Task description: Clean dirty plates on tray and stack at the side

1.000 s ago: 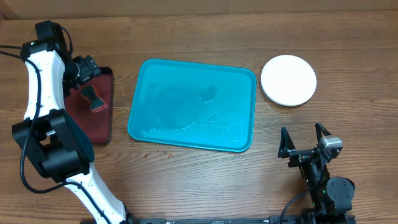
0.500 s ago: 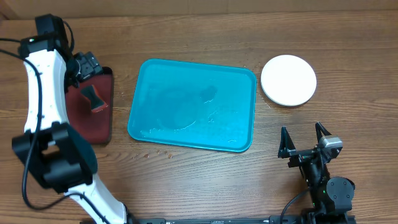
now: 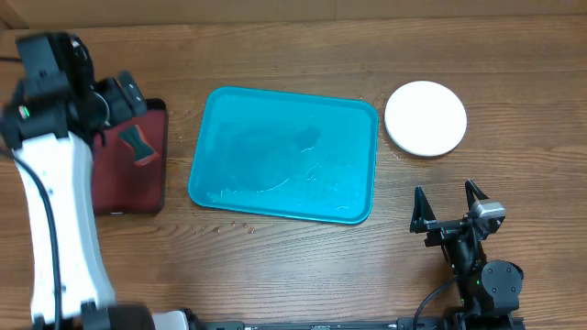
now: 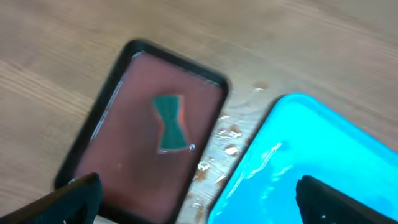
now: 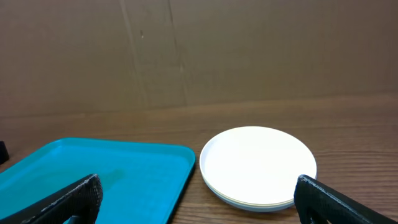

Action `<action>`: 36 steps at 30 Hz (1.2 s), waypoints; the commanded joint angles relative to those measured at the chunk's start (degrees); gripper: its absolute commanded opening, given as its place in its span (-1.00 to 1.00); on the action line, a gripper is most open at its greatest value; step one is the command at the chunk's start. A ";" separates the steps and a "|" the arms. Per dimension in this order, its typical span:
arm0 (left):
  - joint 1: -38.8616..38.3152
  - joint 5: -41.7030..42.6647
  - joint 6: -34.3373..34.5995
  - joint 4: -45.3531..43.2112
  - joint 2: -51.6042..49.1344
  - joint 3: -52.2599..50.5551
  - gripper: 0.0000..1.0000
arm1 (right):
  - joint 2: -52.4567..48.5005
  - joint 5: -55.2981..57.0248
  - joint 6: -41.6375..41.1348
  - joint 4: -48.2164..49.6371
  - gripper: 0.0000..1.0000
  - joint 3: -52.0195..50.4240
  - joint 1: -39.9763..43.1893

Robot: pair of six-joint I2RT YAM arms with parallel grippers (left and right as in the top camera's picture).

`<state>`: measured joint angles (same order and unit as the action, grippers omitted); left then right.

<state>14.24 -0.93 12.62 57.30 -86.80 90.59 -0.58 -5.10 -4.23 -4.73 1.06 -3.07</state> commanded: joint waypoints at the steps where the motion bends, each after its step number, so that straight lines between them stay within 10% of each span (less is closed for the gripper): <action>1: -1.73 3.76 -1.97 -5.33 8.79 -10.95 0.99 | 0.42 0.55 0.15 0.28 1.00 -0.59 0.24; 36: -3.04 19.12 -6.21 -67.60 62.60 -84.24 1.00 | 0.42 0.55 0.15 0.28 1.00 -0.59 0.24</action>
<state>11.60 17.63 7.27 -8.80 -27.62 9.34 -0.58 -5.08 -4.25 -4.73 1.06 -3.05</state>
